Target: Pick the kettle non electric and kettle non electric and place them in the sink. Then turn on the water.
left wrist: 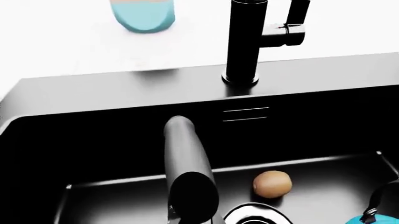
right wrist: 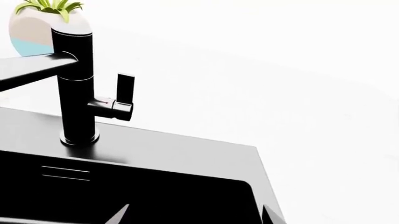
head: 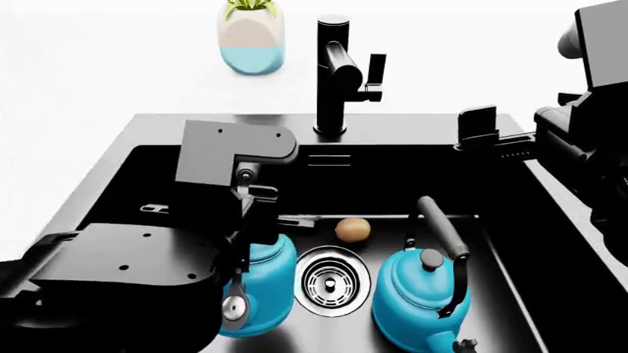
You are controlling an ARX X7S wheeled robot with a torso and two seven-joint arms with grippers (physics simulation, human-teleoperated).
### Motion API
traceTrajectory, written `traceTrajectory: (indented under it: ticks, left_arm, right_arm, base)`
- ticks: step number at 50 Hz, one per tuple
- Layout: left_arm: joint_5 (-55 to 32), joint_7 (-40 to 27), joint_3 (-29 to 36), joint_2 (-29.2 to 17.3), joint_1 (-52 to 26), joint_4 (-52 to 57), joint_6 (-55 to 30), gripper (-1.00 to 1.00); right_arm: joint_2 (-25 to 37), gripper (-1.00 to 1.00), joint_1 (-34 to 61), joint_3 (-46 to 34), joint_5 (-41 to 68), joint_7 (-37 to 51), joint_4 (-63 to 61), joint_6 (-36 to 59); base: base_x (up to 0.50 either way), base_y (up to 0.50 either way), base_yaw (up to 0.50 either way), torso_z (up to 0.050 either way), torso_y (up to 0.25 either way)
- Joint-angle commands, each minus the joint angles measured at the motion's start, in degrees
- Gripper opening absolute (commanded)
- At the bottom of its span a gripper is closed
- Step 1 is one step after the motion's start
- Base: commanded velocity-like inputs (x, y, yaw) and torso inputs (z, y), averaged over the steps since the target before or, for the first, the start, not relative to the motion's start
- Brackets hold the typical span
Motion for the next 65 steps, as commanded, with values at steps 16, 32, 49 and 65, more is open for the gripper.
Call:
traceTrajectory:
  ticks: [16, 32, 49, 65]
  left_arm:
    - [0.6, 0.8, 0.3, 0.1, 1.8, -1.4, 0.3, -1.0]
    - [0.6, 1.8, 0.8, 0.1, 3.5, -2.6, 0.8, -1.0]
    - [-0.5, 1.5, 0.6, 0.1, 3.4, -2.9, 0.6, -1.0]
    - [-0.3, 1.5, 0.7, 0.2, 3.3, -2.6, 0.3, 1.0]
  right_arm:
    - [0.6, 1.0, 0.0, 0.0, -0.4, -0.2, -0.4, -0.5]
    - [0.4, 1.0, 0.5, -0.4, -0.1, 0.0, -0.3, -0.5]
    - [0.2, 1.0, 1.6, -0.7, 0.4, 0.3, 0.0, -0.2]
    - [0.3, 1.0, 1.6, -0.8, 0.0, -0.1, -0.4, -0.4]
  base:
    - [0.0, 0.0, 0.0, 0.001, 0.001]
    - [0.0, 0.0, 0.0, 0.0, 0.001]
    - [0.0, 0.0, 0.0, 0.001, 0.001]
    - [0.0, 0.0, 0.0, 0.0, 0.0]
